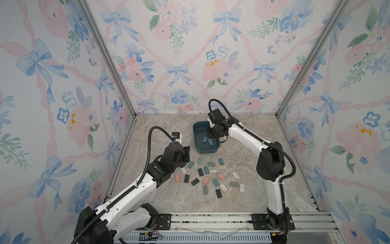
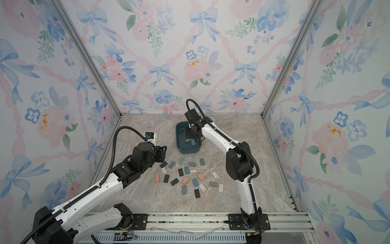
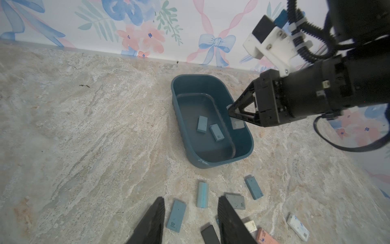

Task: Put the eraser in the storage box
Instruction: Place the eraser in the storage box.

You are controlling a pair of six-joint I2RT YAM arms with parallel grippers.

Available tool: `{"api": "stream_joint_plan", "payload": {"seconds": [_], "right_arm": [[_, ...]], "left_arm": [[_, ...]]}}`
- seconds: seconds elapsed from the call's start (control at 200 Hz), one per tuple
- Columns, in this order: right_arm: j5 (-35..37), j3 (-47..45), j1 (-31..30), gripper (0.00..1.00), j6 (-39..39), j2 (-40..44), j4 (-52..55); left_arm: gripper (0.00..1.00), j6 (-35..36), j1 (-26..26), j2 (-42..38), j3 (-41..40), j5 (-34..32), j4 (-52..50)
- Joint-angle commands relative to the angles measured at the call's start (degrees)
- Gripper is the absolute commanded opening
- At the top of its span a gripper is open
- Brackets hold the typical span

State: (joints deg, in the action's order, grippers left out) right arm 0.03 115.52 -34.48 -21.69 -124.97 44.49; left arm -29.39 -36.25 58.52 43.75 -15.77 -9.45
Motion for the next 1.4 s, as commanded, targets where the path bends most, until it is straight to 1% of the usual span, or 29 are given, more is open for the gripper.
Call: {"api": "stream_joint_plan", "payload": {"seconds": [0.0,0.055,0.33,0.435,0.57,0.655,0.815,0.875,1.07,1.265,1.395], "right_arm": [[-3.5,7.2,0.4,0.22,2.1,-5.3,5.3],[-4.4,10.7,0.4,0.22,2.4,-8.6,6.4],[-6.6,24.3,-0.1,0.22,2.1,-20.2,9.9],[-6.5,27.3,-0.1,0.22,1.5,-23.0,10.8],[-6.7,28.3,-0.1,0.22,0.9,-24.7,10.6],[-6.7,28.4,-0.1,0.23,0.6,-25.2,10.4],[-6.8,28.4,-0.1,0.28,0.2,-25.9,9.8],[-7.0,28.6,-0.1,0.32,0.0,-26.0,9.7],[-7.2,29.0,0.3,0.42,-0.3,-25.3,9.7],[-7.0,28.5,0.2,0.44,0.2,-22.1,10.1],[-6.1,26.0,0.3,0.45,1.3,-18.2,9.6]], "left_arm": [[0.44,-2.4,-0.1,-2.2,-1.1,-1.3,-0.3],[0.44,-2.9,-0.1,-2.7,-3.1,-1.7,-0.5],[0.44,-3.8,-0.1,-3.1,-3.2,-2.9,-2.4],[0.44,-4.3,-0.1,-3.2,-3.5,-2.8,-2.5],[0.44,-4.9,0.0,-3.2,-4.0,-2.2,-2.7],[0.43,-5.1,0.0,-3.4,-4.3,-2.2,-2.8],[0.43,-5.3,0.0,-3.8,-4.7,-2.4,-2.9],[0.43,-5.4,-0.1,-3.9,-4.7,-2.5,-3.0],[0.43,-5.6,-0.1,-4.0,-4.8,-2.6,-3.3],[0.44,-7.2,0.0,-4.0,-4.6,-2.8,-5.5],[0.47,-8.8,0.0,-3.5,-4.2,-2.2,-8.5]]}}
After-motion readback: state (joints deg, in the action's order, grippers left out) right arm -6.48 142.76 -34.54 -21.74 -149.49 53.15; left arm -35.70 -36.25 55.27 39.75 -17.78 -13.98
